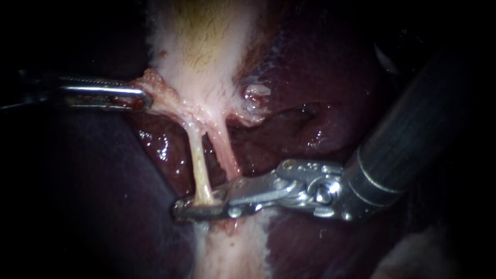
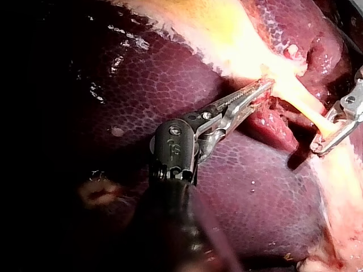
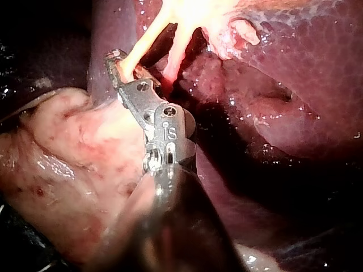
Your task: Going back first clip left tube
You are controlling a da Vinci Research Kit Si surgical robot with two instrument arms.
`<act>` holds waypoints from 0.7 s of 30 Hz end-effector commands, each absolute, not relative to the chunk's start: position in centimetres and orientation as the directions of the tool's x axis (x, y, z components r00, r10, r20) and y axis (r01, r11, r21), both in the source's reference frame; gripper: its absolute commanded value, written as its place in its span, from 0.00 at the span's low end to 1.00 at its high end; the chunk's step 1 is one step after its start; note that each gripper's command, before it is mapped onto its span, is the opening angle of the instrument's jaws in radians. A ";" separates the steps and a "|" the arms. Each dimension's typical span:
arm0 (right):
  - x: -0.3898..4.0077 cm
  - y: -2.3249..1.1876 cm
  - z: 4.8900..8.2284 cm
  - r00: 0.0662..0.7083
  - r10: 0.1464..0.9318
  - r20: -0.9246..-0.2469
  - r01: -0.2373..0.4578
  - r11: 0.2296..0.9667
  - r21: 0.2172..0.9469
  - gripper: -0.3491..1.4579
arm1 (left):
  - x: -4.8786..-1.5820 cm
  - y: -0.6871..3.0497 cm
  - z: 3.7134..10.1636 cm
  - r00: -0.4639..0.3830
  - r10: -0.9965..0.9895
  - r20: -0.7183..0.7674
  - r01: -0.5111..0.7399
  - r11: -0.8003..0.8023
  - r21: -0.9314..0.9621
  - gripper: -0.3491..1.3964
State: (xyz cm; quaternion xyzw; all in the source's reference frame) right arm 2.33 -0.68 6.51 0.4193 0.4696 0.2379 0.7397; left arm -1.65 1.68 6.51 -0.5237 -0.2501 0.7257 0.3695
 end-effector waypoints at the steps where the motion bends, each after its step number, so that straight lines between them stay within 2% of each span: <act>1: 2.33 -0.68 6.51 0.446 0.746 -0.495 0.041 0.535 0.844 0.00 | -1.64 1.68 6.50 -0.178 0.798 -0.575 -0.274 -0.602 -0.750 0.00; 8: 2.34 -0.68 6.52 0.448 0.745 -0.494 0.040 0.536 0.843 0.00 | -1.64 1.68 6.50 -0.178 0.798 -0.575 -0.274 -0.602 -0.750 0.00; 10: 2.37 -0.68 6.52 0.443 0.747 -0.496 0.042 0.535 0.844 0.17 | -1.64 1.68 6.50 -0.178 0.798 -0.575 -0.274 -0.602 -0.750 0.00; 11: 2.39 -0.67 6.52 0.439 0.739 -0.511 0.050 0.548 0.835 0.30 | -1.64 1.68 6.50 -0.178 0.798 -0.575 -0.274 -0.602 -0.750 0.00; 13: 2.44 -0.67 6.54 0.439 0.739 -0.511 0.047 0.548 0.835 0.40 | -1.64 1.68 6.50 -0.178 0.798 -0.575 -0.274 -0.602 -0.750 0.00; 21: 2.47 -0.70 6.67 0.429 0.740 -0.517 0.044 0.555 0.831 0.44 | -1.64 1.67 6.50 -0.178 0.798 -0.576 -0.274 -0.602 -0.750 0.00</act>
